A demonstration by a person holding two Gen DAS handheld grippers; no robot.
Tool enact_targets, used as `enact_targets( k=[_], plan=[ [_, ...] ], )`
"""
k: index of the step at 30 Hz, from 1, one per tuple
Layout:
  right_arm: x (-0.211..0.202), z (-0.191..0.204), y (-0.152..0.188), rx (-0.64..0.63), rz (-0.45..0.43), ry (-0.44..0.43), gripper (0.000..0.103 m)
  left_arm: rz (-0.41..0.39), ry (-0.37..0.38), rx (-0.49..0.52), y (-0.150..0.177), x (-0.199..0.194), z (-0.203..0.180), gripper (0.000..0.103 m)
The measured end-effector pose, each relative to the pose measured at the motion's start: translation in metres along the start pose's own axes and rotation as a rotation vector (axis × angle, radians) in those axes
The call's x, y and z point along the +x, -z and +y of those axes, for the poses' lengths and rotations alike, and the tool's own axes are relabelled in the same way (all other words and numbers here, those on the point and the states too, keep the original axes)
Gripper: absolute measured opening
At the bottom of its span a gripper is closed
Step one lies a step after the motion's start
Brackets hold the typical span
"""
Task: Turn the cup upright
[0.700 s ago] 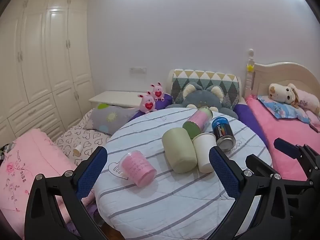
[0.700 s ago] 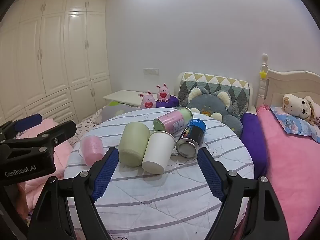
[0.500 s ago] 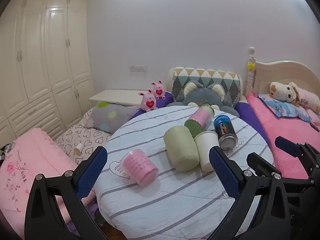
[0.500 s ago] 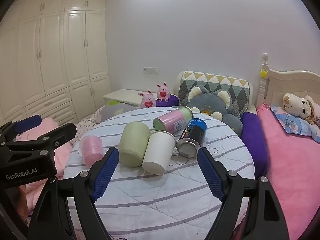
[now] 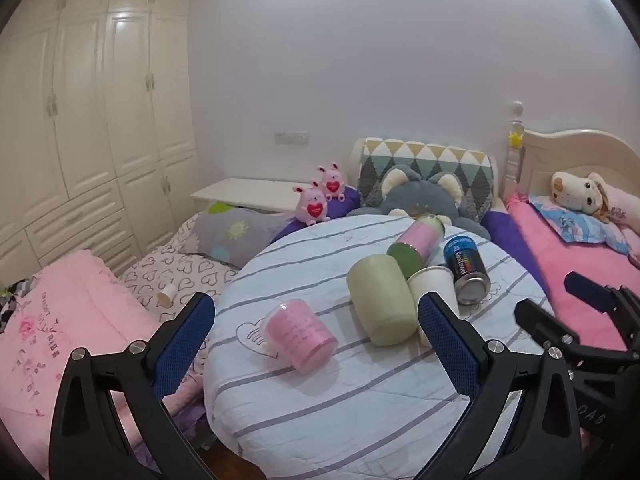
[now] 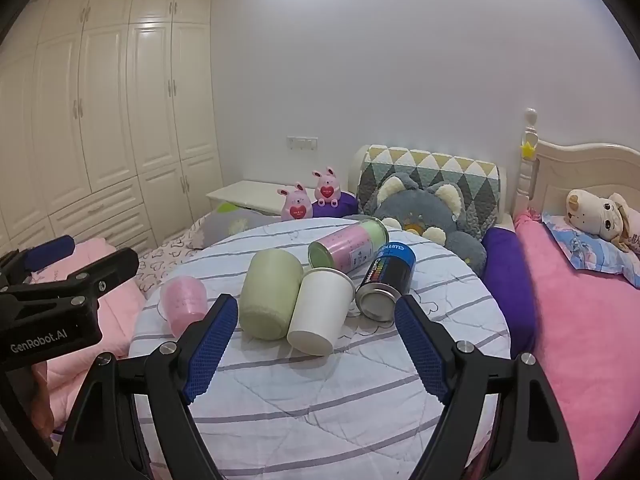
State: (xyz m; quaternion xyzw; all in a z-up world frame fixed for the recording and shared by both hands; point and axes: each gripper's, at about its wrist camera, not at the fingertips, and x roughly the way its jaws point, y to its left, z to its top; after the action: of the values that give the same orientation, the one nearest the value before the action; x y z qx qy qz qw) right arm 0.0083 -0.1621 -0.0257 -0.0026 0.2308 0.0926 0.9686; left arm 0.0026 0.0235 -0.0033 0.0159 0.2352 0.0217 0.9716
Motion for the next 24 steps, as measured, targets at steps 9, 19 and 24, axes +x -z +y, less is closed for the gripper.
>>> enact_targets(
  k=[9,19,24],
  plan=[
    [-0.007,0.01,-0.005,-0.013,-0.023,-0.014,0.082,0.029,-0.017,0.021,0.009,0.001,-0.001,0.103],
    [-0.015,0.011,-0.005,-0.013,-0.037,-0.016,0.082,0.026,-0.012,0.027,0.008,-0.003,-0.003,0.103],
    [-0.016,0.01,-0.006,-0.01,-0.042,-0.015,0.082,0.026,-0.013,0.035,0.007,-0.004,-0.006,0.103]
  ],
)
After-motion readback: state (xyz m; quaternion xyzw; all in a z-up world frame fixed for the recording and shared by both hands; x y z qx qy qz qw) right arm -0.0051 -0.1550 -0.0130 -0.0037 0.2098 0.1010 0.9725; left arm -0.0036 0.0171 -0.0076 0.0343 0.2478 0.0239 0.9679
